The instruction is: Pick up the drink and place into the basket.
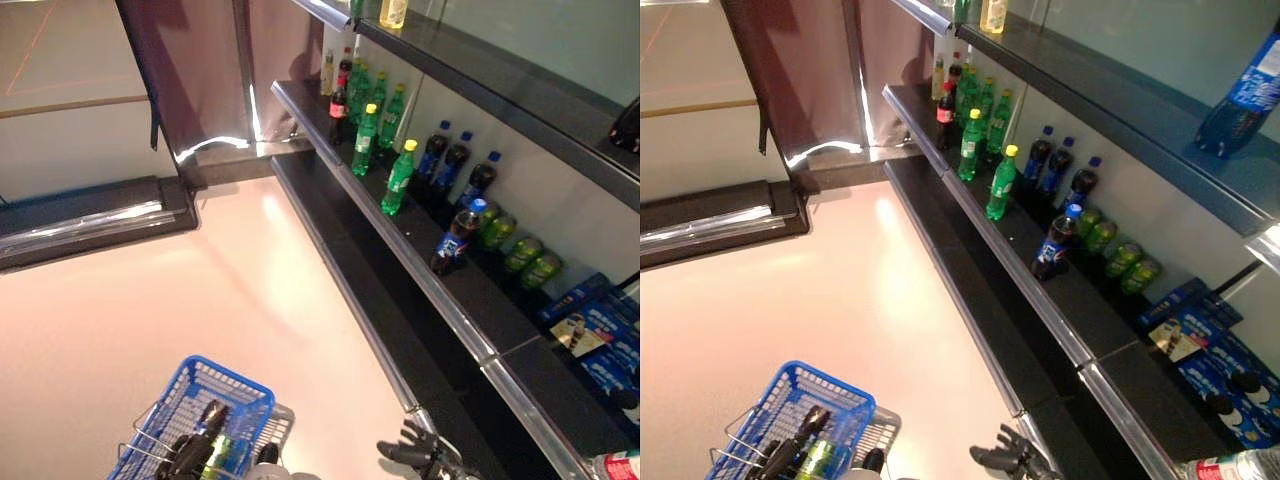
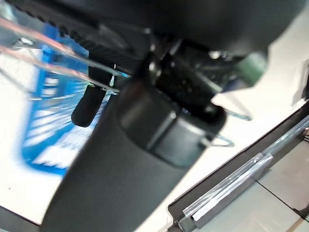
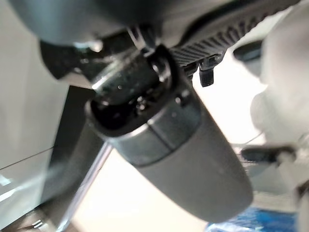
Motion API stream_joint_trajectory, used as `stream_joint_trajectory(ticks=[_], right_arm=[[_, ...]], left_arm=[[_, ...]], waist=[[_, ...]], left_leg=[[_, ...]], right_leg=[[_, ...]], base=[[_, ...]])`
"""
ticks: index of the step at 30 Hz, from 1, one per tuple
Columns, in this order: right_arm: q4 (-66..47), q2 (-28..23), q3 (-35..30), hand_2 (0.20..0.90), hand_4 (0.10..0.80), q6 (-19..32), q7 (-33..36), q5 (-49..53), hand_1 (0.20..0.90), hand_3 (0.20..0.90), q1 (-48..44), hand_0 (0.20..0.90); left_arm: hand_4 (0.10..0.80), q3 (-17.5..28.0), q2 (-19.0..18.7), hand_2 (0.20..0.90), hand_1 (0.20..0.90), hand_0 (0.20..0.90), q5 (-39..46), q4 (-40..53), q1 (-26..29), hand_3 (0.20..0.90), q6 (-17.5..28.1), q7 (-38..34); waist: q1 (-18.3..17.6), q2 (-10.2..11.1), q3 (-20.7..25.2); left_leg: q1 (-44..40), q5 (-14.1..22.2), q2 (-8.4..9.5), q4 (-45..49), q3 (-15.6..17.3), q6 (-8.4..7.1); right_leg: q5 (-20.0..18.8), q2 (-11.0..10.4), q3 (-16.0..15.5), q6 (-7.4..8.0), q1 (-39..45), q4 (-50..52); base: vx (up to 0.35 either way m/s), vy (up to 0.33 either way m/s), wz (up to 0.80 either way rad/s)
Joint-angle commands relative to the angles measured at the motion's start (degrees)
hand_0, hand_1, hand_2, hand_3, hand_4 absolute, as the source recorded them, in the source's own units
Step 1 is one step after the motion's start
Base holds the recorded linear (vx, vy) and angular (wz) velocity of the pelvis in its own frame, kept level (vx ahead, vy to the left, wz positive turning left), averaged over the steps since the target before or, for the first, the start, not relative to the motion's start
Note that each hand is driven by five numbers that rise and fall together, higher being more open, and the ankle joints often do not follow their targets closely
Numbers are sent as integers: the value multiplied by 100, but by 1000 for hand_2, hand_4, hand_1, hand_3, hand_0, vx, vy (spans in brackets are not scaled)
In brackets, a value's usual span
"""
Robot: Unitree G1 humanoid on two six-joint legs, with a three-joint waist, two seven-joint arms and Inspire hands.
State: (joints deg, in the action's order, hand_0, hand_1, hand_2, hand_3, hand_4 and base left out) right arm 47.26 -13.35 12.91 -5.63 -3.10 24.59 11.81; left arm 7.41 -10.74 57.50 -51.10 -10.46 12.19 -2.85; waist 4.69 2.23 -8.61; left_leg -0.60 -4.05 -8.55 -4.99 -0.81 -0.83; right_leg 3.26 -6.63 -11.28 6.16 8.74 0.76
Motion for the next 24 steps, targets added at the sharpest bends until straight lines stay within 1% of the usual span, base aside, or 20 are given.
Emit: stream_joint_trajectory(ticks=[1, 3, 5, 6, 7, 8, 9, 10, 11, 13, 14, 15, 16, 17, 18, 19, 20, 22, 23, 24], right_arm=[[233, -85, -196, 900, 800, 362, 202, -80, 900, 900, -231, 900], [754, -140, -267, 900, 800, 460, 151, -236, 900, 900, -354, 900], [967, -157, -340, 900, 800, 503, 64, -301, 900, 900, -386, 900], [1394, -117, -473, 900, 800, 743, -53, -475, 900, 900, -389, 900], [1424, -113, -484, 900, 800, 747, -51, -485, 900, 900, -389, 900], [1669, -57, -596, 900, 800, 830, -24, -432, 900, 900, -399, 900], [1672, -57, -596, 900, 800, 831, -25, -432, 900, 900, -402, 900], [1857, -18, -681, 900, 800, 894, 24, -390, 900, 900, -408, 900], [2014, 35, -795, 900, 800, 905, 153, -366, 900, 900, -420, 900], [2104, 71, -874, 900, 800, 873, 228, -307, 900, 900, -432, 900], [2175, 94, -974, 900, 800, 821, 310, -279, 900, 900, -437, 900], [2190, 102, -1005, 900, 800, 768, 397, -276, 900, 900, -442, 900], [2161, 109, -1004, 900, 800, 653, 558, -254, 900, 900, -461, 900], [2146, 114, -1003, 900, 800, 643, 651, -287, 900, 900, -474, 900], [2162, 113, -995, 900, 800, 671, 800, -234, 900, 900, -515, 900], [2164, 113, -994, 900, 800, 664, 802, -227, 900, 900, -520, 900], [2203, 138, -1014, 900, 800, 683, 890, -50, 900, 900, -562, 900], [2368, 184, -1022, 900, 800, 736, 915, 178, 900, 900, -623, 900], [2417, 190, -984, 900, 800, 753, 910, 242, 900, 900, -631, 900], [2490, 194, -942, 900, 800, 771, 896, 366, 900, 900, -640, 900]], left_arm=[[100, -280, 119, 300, 300, 300, -536, 412, 585, 200, 606, 479], [100, -180, 238, 300, 300, 300, -450, 27, 543, 200, 644, 392], [100, -114, 281, 300, 300, 300, -391, -132, 488, 200, 686, 355], [100, -8, 299, 300, 300, 300, -400, -420, 497, 200, 681, 362], [100, 0, 299, 300, 300, 300, -399, -441, 501, 200, 664, 348], [100, 41, 297, 300, 300, 300, -493, -621, 568, 200, 590, 324], [100, 41, 297, 300, 300, 300, -492, -622, 570, 200, 591, 324], [100, 51, 283, 300, 300, 300, -605, -749, 622, 200, 529, 312], [100, 53, 260, 300, 300, 300, -778, -883, 678, 200, 476, 307], [100, 41, 243, 300, 300, 300, -914, -971, 730, 200, 441, 302], [100, 8, 184, 300, 300, 300, -1067, -1060, 772, 200, 401, 313], [100, -33, 142, 300, 300, 300, -1132, -1125, 784, 200, 399, 335], [100, -115, 93, 300, 300, 300, -1101, -1173, 802, 200, 389, 370], [100, -155, 78, 300, 300, 300, -1054, -1163, 801, 200, 409, 389], [100, -231, 58, 300, 300, 300, -995, -1107, 775, 200, 434, 457], [100, -240, 57, 300, 300, 300, -989, -1102, 771, 200, 439, 466], [100, -394, 32, 300, 300, 300, -895, -1109, 783, 200, 502, 514], [100, -630, 19, 300, 300, 300, -785, -1174, 859, 200, 610, 572], [100, -683, 15, 300, 300, 300, -785, -1181, 896, 200, 616, 551], [100, -765, 1, 300, 300, 300, -818, -1183, 952, 200, 617, 519]], waist=[[-207, -104, 84], [-216, -89, 86], [-228, -90, 106], [-278, -81, 134], [-282, -80, 134], [-330, -77, 155], [-328, -76, 152], [-359, -73, 158], [-379, -67, 144], [-381, -56, 119], [-386, -43, 93], [-403, -47, 77], [-426, -67, 37], [-432, -89, 11], [-441, -169, -5], [-441, -178, 0], [-519, -207, -22], [-680, -184, 17], [-719, -152, 27], [-746, -84, 41]], left_leg=[[18, -138, 206, 645, 1068, -567], [-57, -59, 187, 666, 756, -544], [-105, -79, 116, 590, 658, -553], [-186, -100, -51, 541, 754, -590], [-199, -99, -66, 537, 770, -593], [-264, -47, -103, 539, 972, -592], [-267, -47, -103, 539, 974, -592], [-298, 8, -99, 571, 1080, -584], [-295, 118, -11, 692, 1111, -535], [-276, 238, 97, 824, 1129, -458], [-274, 386, 247, 919, 1173, -325], [-312, 457, 345, 916, 1191, -235], [-355, 574, 519, 938, 1227, -91], [-370, 626, 586, 959, 1280, -32], [-441, 656, 619, 891, 1430, 42], [-443, 656, 618, 881, 1447, 47], [-476, 685, 660, 827, 1453, 107], [-455, 677, 772, 766, 1389, 177], [-467, 695, 830, 750, 1389, 190], [-458, 715, 915, 768, 1399, 175]], right_leg=[[-328, 4, -364, -320, -103, -59], [-337, -46, -158, -305, -177, -17], [-335, -52, -21, -295, -216, -20], [-340, -111, 79, -259, -223, -35], [-342, -120, 85, -254, -220, -37], [-383, -248, 40, -165, -211, -48], [-384, -248, 41, -164, -209, -49], [-428, -361, 30, -83, -202, -45], [-502, -513, 82, 36, -196, -16], [-534, -664, 133, 146, -204, 61], [-591, -901, 118, 249, -277, 296], [-739, -1056, 97, 280, -384, 544], [-893, -1228, 78, 286, -588, 965], [-977, -1297, 18, 278, -690, 1184], [-945, -1286, -59, 255, -852, 1593], [-934, -1277, -56, 251, -873, 1624], [-726, -1000, 151, 222, -948, 1786], [-441, -269, 505, 121, -1041, 1698], [-396, -64, 560, 64, -1021, 1578], [-292, 230, 592, -79, -906, 1197]], base=[[-39, 207, 78], [45, 255, 57], [109, 282, -7], [131, 325, -24], [167, 409, -26], [88, 219, -18], [153, 343, -7], [195, 352, -1], [228, 408, 5], [202, 359, 17], [246, 452, 20], [303, 582, 17], [245, 494, 13], [256, 551, 7], [153, 335, -4], [177, 340, -10], [147, 200, -17], [244, 228, -7], [326, 168, 38], [265, 87, 46]])
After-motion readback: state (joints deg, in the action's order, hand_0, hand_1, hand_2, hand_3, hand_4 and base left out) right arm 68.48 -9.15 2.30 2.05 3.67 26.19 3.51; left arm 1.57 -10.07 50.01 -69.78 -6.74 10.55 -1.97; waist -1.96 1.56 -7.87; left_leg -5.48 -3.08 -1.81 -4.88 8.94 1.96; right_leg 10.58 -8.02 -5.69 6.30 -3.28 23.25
